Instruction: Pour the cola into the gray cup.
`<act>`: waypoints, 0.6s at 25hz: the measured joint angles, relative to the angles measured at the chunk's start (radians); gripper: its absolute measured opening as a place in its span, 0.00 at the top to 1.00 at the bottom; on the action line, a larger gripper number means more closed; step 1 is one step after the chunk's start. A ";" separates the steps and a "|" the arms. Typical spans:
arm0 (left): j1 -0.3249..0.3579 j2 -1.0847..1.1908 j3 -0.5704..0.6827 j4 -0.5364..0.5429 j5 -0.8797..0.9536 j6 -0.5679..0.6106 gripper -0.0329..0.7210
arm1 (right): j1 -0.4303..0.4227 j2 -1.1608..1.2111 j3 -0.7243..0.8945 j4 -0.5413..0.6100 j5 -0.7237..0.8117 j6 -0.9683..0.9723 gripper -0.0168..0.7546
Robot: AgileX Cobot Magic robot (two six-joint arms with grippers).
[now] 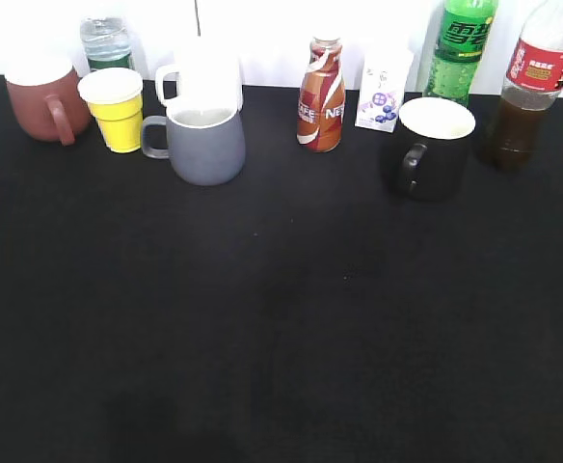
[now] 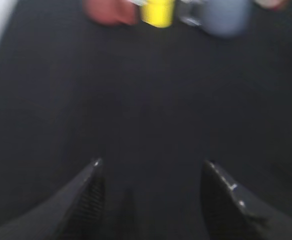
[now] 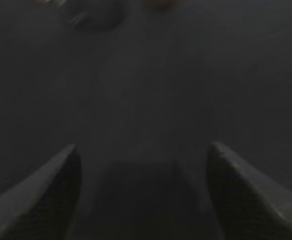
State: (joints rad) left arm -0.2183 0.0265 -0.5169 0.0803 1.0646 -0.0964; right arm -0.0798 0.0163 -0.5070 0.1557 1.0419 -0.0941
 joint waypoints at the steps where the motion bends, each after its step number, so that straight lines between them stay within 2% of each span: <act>1: 0.024 -0.013 0.000 0.000 -0.001 0.000 0.35 | -0.010 -0.020 0.000 0.004 0.000 0.000 0.22; 9: 0.045 -0.033 0.000 0.000 -0.002 0.000 0.35 | -0.011 -0.025 0.002 0.010 0.000 0.000 0.22; 15: 0.120 -0.033 0.000 0.000 -0.002 0.000 0.35 | -0.011 -0.025 0.002 0.010 0.000 0.000 0.22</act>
State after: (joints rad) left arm -0.0980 -0.0069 -0.5169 0.0803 1.0626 -0.0964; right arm -0.0904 -0.0085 -0.5049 0.1661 1.0419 -0.0941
